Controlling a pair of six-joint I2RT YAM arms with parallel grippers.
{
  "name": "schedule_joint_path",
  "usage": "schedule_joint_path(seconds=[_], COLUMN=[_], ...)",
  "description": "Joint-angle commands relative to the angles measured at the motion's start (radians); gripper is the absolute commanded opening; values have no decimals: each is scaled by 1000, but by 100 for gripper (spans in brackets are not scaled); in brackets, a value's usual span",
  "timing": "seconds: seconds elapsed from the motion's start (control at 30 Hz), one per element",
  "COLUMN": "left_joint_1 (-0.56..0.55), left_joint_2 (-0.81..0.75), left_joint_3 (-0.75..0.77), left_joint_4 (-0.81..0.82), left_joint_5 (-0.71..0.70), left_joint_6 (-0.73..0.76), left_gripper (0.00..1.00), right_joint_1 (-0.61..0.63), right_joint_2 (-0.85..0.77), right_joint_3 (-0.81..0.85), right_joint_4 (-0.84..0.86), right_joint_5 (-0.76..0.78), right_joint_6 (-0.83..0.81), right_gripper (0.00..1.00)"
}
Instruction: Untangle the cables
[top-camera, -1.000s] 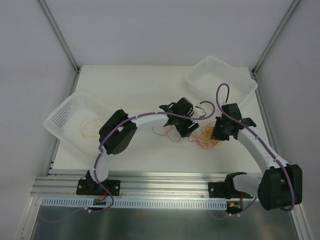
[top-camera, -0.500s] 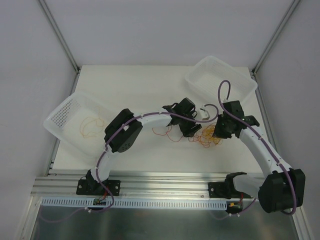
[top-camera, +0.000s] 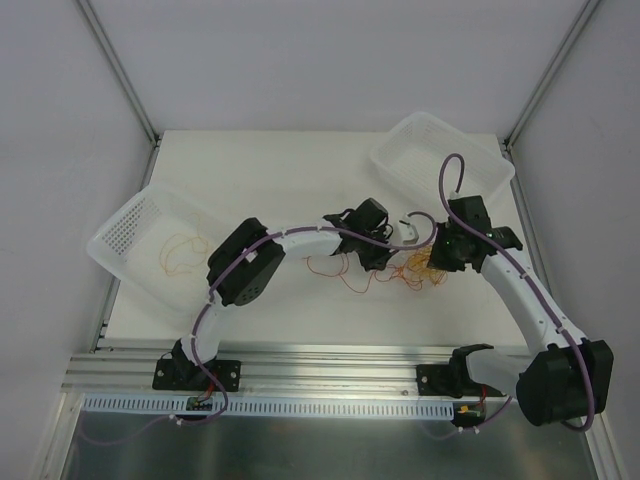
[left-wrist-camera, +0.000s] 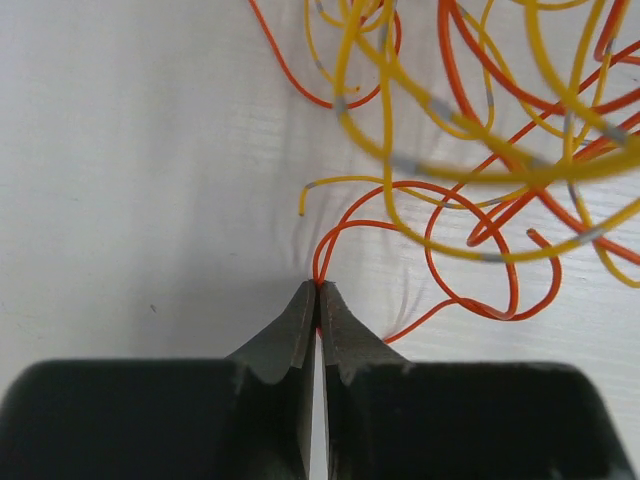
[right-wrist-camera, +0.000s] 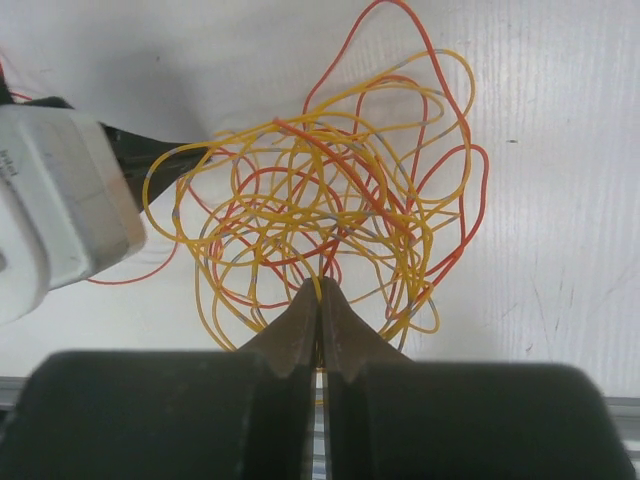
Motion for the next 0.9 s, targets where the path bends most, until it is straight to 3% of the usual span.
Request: schedule_joint_path(seconds=[0.0,0.33,0.57,0.8,0.87], left_joint_1=[19,200,272,306,306], left_joint_2=[-68,-314,-533,-707,-730], left_joint_3=[-74,-289,-417,-425,-409], left_joint_4=[-42,-27,-27,-82,-90], left_joint_5=[-25,55,-28,-99,-88], left_joint_6=[-41,-303,-456,-471,-492], left_gripper=[0,0,0,0,0], right_joint_1=[-5,-137,-180,-185,-185], right_joint_2=[-11,-59,-55,-29,-13], right_joint_3=[34,-42,-87,-105,-93], right_joint_4=[-30,-30,-19,7,7], right_joint_5=[67,75,79,19,-19], right_joint_6=[-11,12,52,52,44], right_gripper=[1,1,1,1,7])
